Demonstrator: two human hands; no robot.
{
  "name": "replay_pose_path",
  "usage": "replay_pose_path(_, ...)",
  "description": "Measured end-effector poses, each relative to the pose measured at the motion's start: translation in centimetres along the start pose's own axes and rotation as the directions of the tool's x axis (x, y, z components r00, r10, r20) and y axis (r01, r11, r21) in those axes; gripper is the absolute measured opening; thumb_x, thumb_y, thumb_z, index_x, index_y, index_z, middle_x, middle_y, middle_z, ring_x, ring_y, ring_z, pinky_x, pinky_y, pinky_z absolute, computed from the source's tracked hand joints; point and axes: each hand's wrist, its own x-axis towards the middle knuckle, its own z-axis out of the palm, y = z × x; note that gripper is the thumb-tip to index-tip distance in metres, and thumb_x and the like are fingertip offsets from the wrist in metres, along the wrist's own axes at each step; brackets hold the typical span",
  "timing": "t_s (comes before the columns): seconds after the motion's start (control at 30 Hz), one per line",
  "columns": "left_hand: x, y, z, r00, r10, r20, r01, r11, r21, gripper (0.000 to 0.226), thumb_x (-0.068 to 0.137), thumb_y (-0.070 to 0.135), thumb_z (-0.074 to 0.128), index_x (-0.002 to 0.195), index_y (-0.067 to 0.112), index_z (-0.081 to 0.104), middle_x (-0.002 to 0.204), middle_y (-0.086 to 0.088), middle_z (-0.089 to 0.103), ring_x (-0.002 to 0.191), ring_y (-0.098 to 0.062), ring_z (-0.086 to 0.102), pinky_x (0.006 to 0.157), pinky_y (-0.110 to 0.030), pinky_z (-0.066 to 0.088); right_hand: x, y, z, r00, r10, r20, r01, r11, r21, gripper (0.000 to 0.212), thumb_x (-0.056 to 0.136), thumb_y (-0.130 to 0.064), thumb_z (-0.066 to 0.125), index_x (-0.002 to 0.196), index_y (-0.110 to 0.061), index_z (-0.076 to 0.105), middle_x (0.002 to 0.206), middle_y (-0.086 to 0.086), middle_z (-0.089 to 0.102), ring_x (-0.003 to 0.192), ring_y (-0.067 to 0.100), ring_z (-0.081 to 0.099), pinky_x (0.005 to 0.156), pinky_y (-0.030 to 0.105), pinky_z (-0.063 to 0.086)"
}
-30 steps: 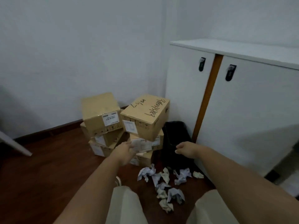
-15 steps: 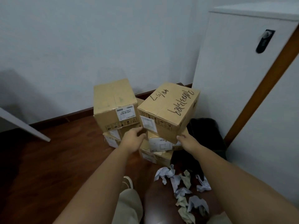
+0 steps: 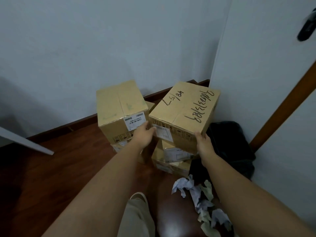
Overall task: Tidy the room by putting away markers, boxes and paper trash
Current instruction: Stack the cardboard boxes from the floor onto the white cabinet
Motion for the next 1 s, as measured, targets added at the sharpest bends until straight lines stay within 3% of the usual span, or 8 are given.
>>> replay_pose_path(0.23, 4.4, 0.3, 0.1, 0.999, -0.047, 0.006, 0.047, 0.993, -0.111, 0.007, 0.096, 0.027, 0.054, 0.104, 0.028, 0.054, 0.103, 0.013, 0.061, 0.111, -0.022, 0.06, 0.086, -0.034, 0.051, 0.8, 0.2, 0.1, 1.0, 0.0, 0.01, -0.001, 0.994, 0.107, 0.063, 0.09, -0.046, 0.055, 0.146, -0.027, 0.035, 0.142, 0.006, 0.049, 0.118, 0.025, 0.056, 0.098, 0.044, 0.049)
replay_pose_path(0.33, 5.9, 0.4, 0.4, 0.995, -0.087, 0.038, 0.092, 0.987, -0.131, 0.046, 0.096, 0.034, 0.055, 0.138, 0.017, 0.045, 0.132, 0.0, 0.054, 0.119, -0.025, 0.053, 0.101, -0.041, 0.044, 0.0, 0.1, 0.3, 1.0, 0.008, 0.008, -0.01, 0.99, 0.144, 0.064, 0.092, -0.044, 0.054, 0.149, -0.038, 0.027, 0.138, -0.006, 0.048, 0.101, 0.011, 0.058, 0.071, 0.034, 0.052)
replay_pose_path(0.4, 6.9, 0.4, 0.6, 0.992, -0.112, 0.065, 0.122, 0.979, -0.164, 0.047, 0.094, 0.039, 0.059, 0.132, 0.017, 0.043, 0.128, -0.007, 0.056, 0.103, -0.021, 0.056, 0.086, -0.036, 0.046, -0.6, 0.0, 0.5, 1.0, 0.012, 0.013, -0.014, 0.987, 0.161, 0.059, 0.093, -0.042, 0.053, 0.146, -0.046, 0.026, 0.128, -0.01, 0.051, 0.088, 0.0, 0.056, 0.054, 0.023, 0.047)
replay_pose_path(0.47, 7.7, 0.4, 0.8, 0.986, -0.147, 0.076, 0.16, 0.963, -0.218, 0.048, 0.089, 0.043, 0.065, 0.121, 0.019, 0.039, 0.118, -0.008, 0.057, 0.098, -0.021, 0.055, 0.083, -0.039, 0.046, -1.1, -0.4, 0.5, 1.0, 0.015, 0.027, -0.02, 0.979, 0.201, 0.056, 0.094, -0.04, 0.053, 0.143, -0.052, 0.028, 0.125, -0.013, 0.056, 0.09, 0.001, 0.059, 0.057, 0.027, 0.049)
replay_pose_path(0.53, 8.0, 0.6, 1.0, 0.987, -0.152, 0.054, 0.161, 0.948, -0.274, 0.052, 0.082, 0.044, 0.072, 0.113, 0.022, 0.035, 0.112, -0.006, 0.056, 0.101, -0.024, 0.056, 0.088, -0.046, 0.048, -1.4, -0.9, 0.3, 0.999, 0.019, 0.032, -0.027, 0.96, 0.28, 0.053, 0.096, -0.037, 0.052, 0.141, -0.054, 0.029, 0.121, -0.014, 0.061, 0.097, 0.008, 0.062, 0.078, 0.04, 0.054)
replay_pose_path(0.67, 7.1, 2.5, 0.9, 0.995, -0.085, -0.045, 0.063, 0.925, -0.375, 0.051, 0.071, 0.038, 0.081, 0.101, 0.028, 0.04, 0.102, -0.002, 0.057, 0.087, -0.018, 0.061, 0.061, -0.032, 0.05, -2.6, -1.5, 0.3, 1.0, 0.013, -0.003, -0.011, 0.92, 0.391, 0.049, 0.097, -0.039, 0.048, 0.14, -0.054, 0.033, 0.132, -0.007, 0.058, 0.106, 0.015, 0.058, 0.109, 0.052, 0.034)
replay_pose_path(0.87, 6.1, 7.2, -1.9, 0.984, 0.178, -0.014, -0.173, 0.933, -0.316, 0.066, 0.07, 0.039, 0.079, 0.13, 0.025, 0.056, 0.122, -0.006, 0.06, 0.103, -0.026, 0.064, 0.086, -0.051, 0.056, -6.3, -4.0, 1.5, 0.998, -0.04, -0.048, 0.059, 0.852, 0.52, 0.044, 0.096, -0.039, 0.049, 0.138, -0.05, 0.04, 0.141, -0.007, 0.052, 0.125, 0.02, 0.048, 0.106, 0.055, 0.035)
replay_pose_path(1.0, 4.2, 10.1, -4.6, 0.965, 0.238, -0.112, -0.263, 0.871, -0.414, 0.055, 0.072, 0.035, 0.081, 0.122, 0.031, 0.06, 0.114, 0.0, 0.066, 0.099, -0.023, 0.066, 0.082, -0.053, 0.058, -8.7, -8.4, 2.2, 0.983, -0.157, -0.099, 0.185, 0.806, 0.562, 0.043, 0.095, -0.033, 0.053, 0.134, -0.049, 0.048, 0.124, -0.014, 0.061, 0.11, 0.01, 0.056, 0.084, 0.035, 0.046)
